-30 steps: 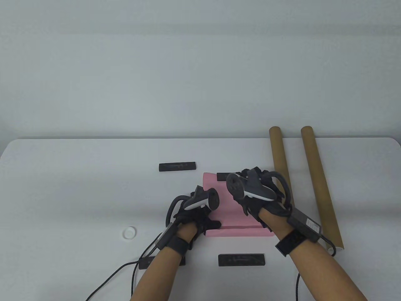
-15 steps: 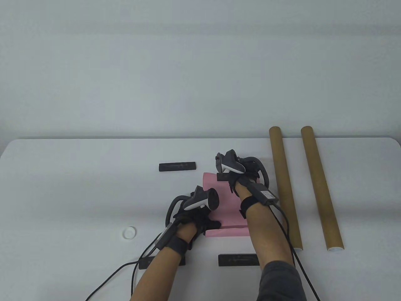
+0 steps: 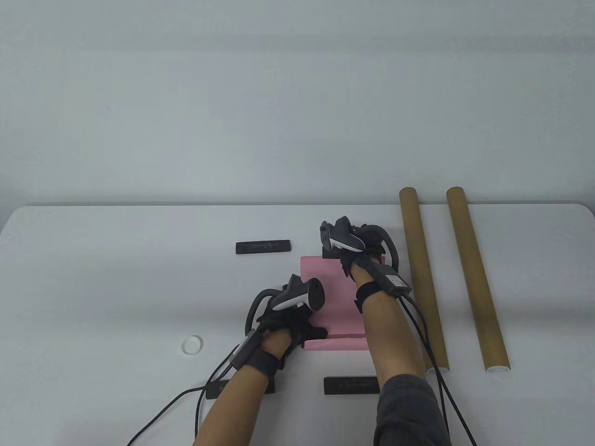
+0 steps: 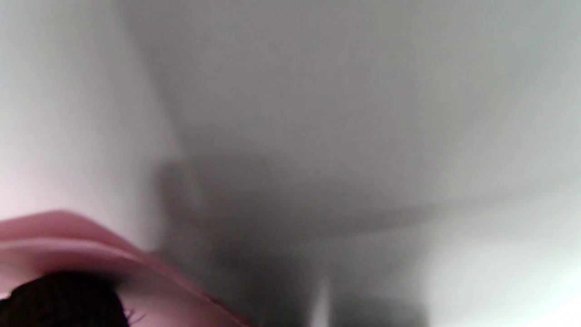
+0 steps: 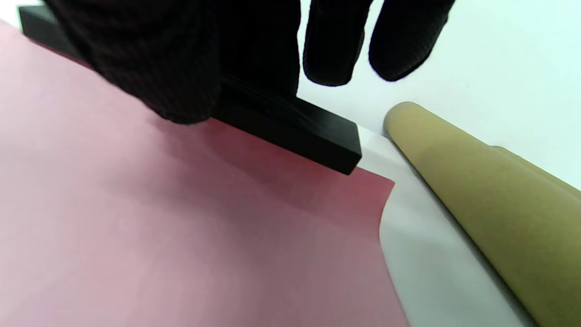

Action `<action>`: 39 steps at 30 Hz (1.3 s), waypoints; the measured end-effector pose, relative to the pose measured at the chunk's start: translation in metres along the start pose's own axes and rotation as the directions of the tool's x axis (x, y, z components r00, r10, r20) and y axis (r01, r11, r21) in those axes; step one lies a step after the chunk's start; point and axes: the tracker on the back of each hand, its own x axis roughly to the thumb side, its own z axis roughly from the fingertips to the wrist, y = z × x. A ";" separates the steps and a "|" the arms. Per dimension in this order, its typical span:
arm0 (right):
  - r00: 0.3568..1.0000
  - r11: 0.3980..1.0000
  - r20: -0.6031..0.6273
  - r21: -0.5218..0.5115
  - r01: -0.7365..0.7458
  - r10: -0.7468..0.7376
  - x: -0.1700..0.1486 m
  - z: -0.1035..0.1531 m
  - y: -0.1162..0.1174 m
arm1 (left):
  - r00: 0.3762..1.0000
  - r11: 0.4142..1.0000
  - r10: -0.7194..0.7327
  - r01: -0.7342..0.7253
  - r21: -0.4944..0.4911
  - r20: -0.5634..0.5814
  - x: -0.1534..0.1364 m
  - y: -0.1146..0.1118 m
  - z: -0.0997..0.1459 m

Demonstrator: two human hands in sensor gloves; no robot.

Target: Roll up papers and store in mailing tubes

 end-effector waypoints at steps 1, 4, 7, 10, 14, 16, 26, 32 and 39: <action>1.000 1.000 -0.010 0.001 -0.005 0.005 0.001 -0.003 0.001 | 1.000 1.000 0.000 0.000 0.000 0.000 0.000 0.000 0.000; 0.999 1.000 -0.048 0.004 -0.011 0.011 0.002 -0.014 0.007 | 1.000 1.000 -0.001 0.001 -0.001 -0.001 0.000 0.000 0.000; 0.994 0.999 -0.096 0.016 0.044 -0.042 -0.002 -0.022 0.011 | 1.000 1.000 -0.001 0.002 -0.003 0.001 0.000 0.000 0.000; 0.993 0.998 -0.100 0.034 0.058 -0.054 -0.004 -0.028 0.014 | 1.000 1.000 -0.001 0.001 -0.004 0.002 0.000 0.000 0.000; 0.993 0.995 -0.090 0.061 0.078 -0.073 -0.004 -0.035 0.020 | 1.000 1.000 -0.003 0.003 -0.009 0.002 0.000 0.000 0.000; 0.991 0.993 -0.094 0.055 0.100 -0.095 -0.005 -0.035 0.021 | 1.000 1.000 -0.002 0.002 -0.007 0.003 0.000 -0.001 0.000; 0.993 0.996 0.104 -0.072 0.056 -0.049 -0.027 0.011 -0.020 | 1.000 1.000 0.000 0.000 -0.027 -0.004 0.002 0.001 -0.001; 0.941 0.984 0.328 -0.125 0.129 -0.082 -0.048 0.102 -0.049 | 1.000 0.999 0.000 0.000 -0.038 -0.006 0.002 0.001 -0.001; 0.855 0.989 0.515 -0.075 0.126 -0.070 -0.054 0.208 0.006 | 1.000 0.999 -0.012 0.012 -0.044 -0.008 0.002 0.002 -0.002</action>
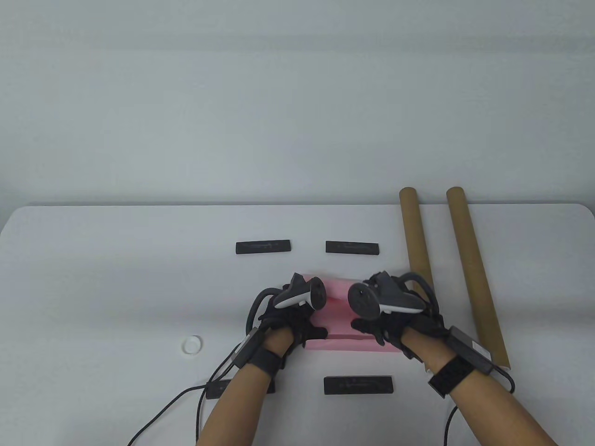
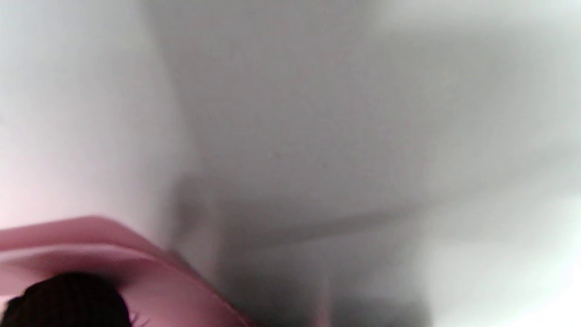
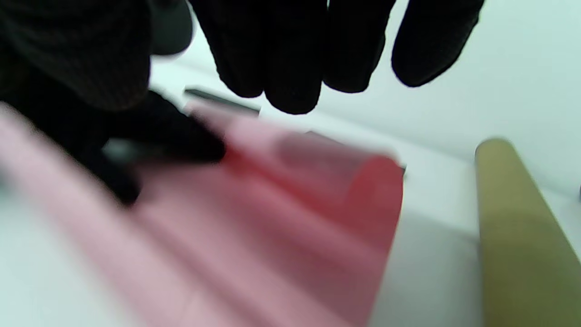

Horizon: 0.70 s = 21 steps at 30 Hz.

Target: Roll up papers and store in mailing tubes

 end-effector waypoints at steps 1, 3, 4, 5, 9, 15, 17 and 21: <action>1.000 0.999 0.006 0.052 -0.011 0.011 0.002 0.007 0.015 | 1.000 1.000 0.001 -0.001 0.001 0.003 0.000 0.000 0.000; 0.999 0.996 -0.005 0.079 -0.052 0.053 0.001 0.014 0.038 | 1.000 1.000 -0.009 0.009 0.001 0.000 0.001 0.001 0.000; 0.998 0.996 -0.002 0.072 -0.055 0.056 0.001 0.015 0.046 | 1.000 1.000 -0.013 0.013 -0.004 -0.002 0.002 0.001 0.001; 0.998 0.996 -0.012 0.064 -0.054 0.055 0.002 0.016 0.056 | 1.000 1.000 -0.019 0.019 -0.011 -0.006 0.003 0.001 0.002; 0.997 0.997 -0.046 -0.037 -0.065 0.063 0.003 0.018 0.068 | 0.999 0.999 -0.045 0.044 -0.020 -0.023 0.004 0.003 0.006; 0.998 0.985 -0.054 -0.166 -0.038 0.029 0.012 0.039 0.041 | 0.997 0.994 -0.080 0.081 0.067 -0.019 -0.001 0.015 0.030; 0.998 0.981 -0.061 -0.193 -0.032 0.020 0.019 0.050 0.034 | 0.997 0.984 -0.075 0.074 0.165 0.001 -0.004 0.023 0.047; 0.991 0.974 -0.105 -0.223 0.052 -0.077 0.029 0.072 0.021 | 0.991 0.942 0.003 -0.047 0.331 0.131 -0.009 0.034 0.093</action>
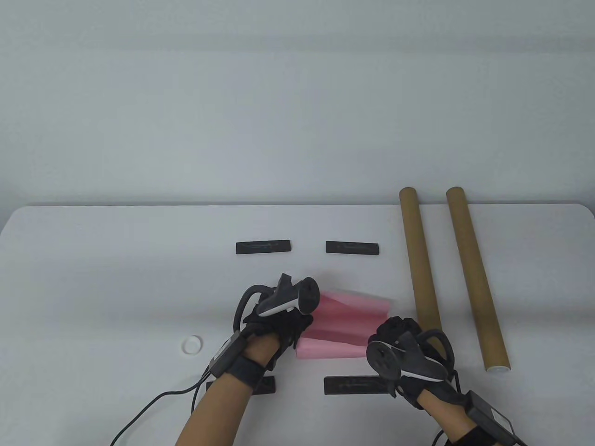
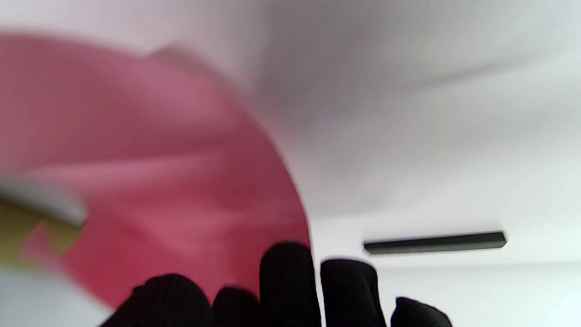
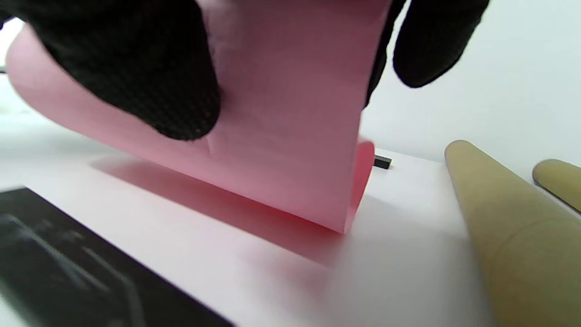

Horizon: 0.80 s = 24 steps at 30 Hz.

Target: Roll up papers and store in mailing tubes

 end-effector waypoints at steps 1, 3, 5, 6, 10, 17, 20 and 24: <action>1.000 1.000 -0.009 0.007 0.001 -0.001 0.001 0.002 -0.003 | 0.999 1.000 0.029 -0.030 0.010 0.029 0.001 0.003 0.007; 0.999 1.000 -0.032 0.012 0.019 -0.019 0.006 0.005 -0.011 | 0.983 0.992 0.127 -0.128 -0.002 0.132 0.007 0.004 0.031; 0.999 0.999 -0.031 0.013 0.041 -0.040 0.011 0.006 -0.018 | 0.964 0.982 0.187 -0.184 -0.035 0.189 0.012 0.002 0.048; 0.999 0.999 -0.019 0.016 0.041 -0.040 0.015 0.007 -0.022 | 0.952 0.976 0.218 -0.213 -0.047 0.214 0.014 0.001 0.058; 0.998 0.998 0.003 -0.034 0.061 -0.061 0.028 0.009 -0.028 | 0.949 0.991 0.134 -0.134 -0.021 0.286 0.027 -0.009 0.087; 0.965 0.966 0.063 0.060 0.250 -0.254 0.032 0.008 -0.013 | 0.932 0.914 -0.314 0.244 0.322 0.183 0.040 -0.040 0.110; 0.964 0.966 0.072 -0.012 0.257 -0.255 0.031 0.012 -0.011 | 0.939 0.918 -0.294 0.226 0.325 0.178 0.034 -0.042 0.109; 0.987 0.981 0.155 -0.183 0.062 -0.034 0.037 0.021 -0.009 | 0.976 0.952 -0.131 0.074 0.296 0.176 0.021 -0.040 0.107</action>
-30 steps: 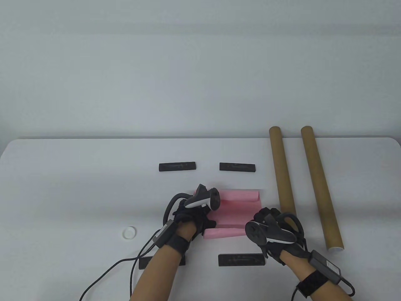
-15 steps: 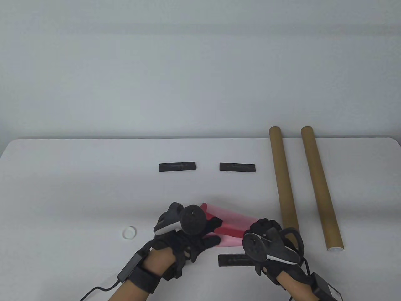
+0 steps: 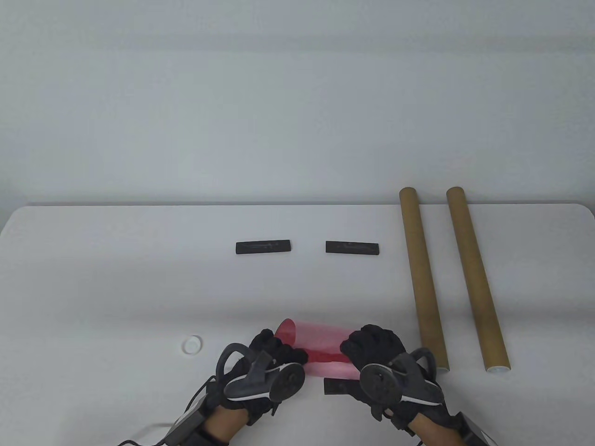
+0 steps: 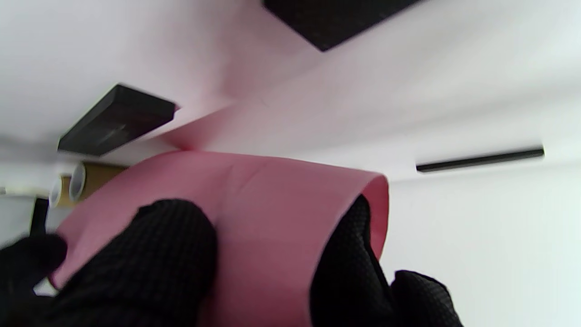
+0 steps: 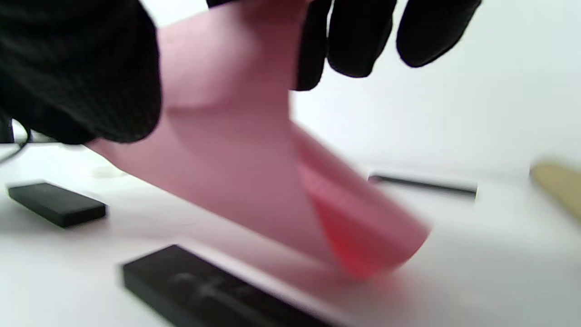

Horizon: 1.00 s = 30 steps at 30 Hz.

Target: Roll up papers and store in mailing tubes

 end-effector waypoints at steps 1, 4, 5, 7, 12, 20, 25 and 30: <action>0.997 0.996 0.020 -0.034 -0.080 0.080 0.003 0.001 0.001 | 0.999 0.999 0.045 -0.045 0.001 -0.005 -0.003 0.000 0.000; 0.992 0.990 0.014 -0.077 -0.121 0.123 0.005 0.001 0.004 | 1.000 1.000 0.020 -0.020 -0.004 0.002 -0.005 0.000 0.003; 0.994 0.992 0.012 -0.063 -0.111 0.112 0.005 -0.001 0.004 | 1.000 1.000 0.005 -0.005 0.003 0.004 -0.005 0.000 0.004; 1.000 0.999 -0.009 0.028 -0.029 0.029 0.002 -0.005 0.006 | 0.999 0.999 -0.036 0.036 0.025 0.001 -0.004 -0.001 0.006; 0.961 0.951 -0.111 0.155 0.267 -0.252 -0.014 -0.008 0.008 | 0.967 0.967 -0.249 0.245 0.071 0.059 0.004 -0.002 0.007; 0.985 0.983 -0.042 0.065 0.173 -0.170 -0.011 -0.002 0.001 | 0.998 0.997 -0.068 0.067 0.027 0.011 -0.001 -0.003 0.003; 0.994 0.991 0.023 -0.085 -0.105 0.107 0.009 0.000 -0.005 | 0.975 0.972 0.220 -0.222 -0.072 -0.035 -0.012 -0.008 0.001; 0.999 0.997 -0.021 0.065 0.031 -0.030 0.001 -0.007 0.001 | 0.999 1.000 0.020 -0.019 0.013 -0.026 -0.006 -0.005 0.006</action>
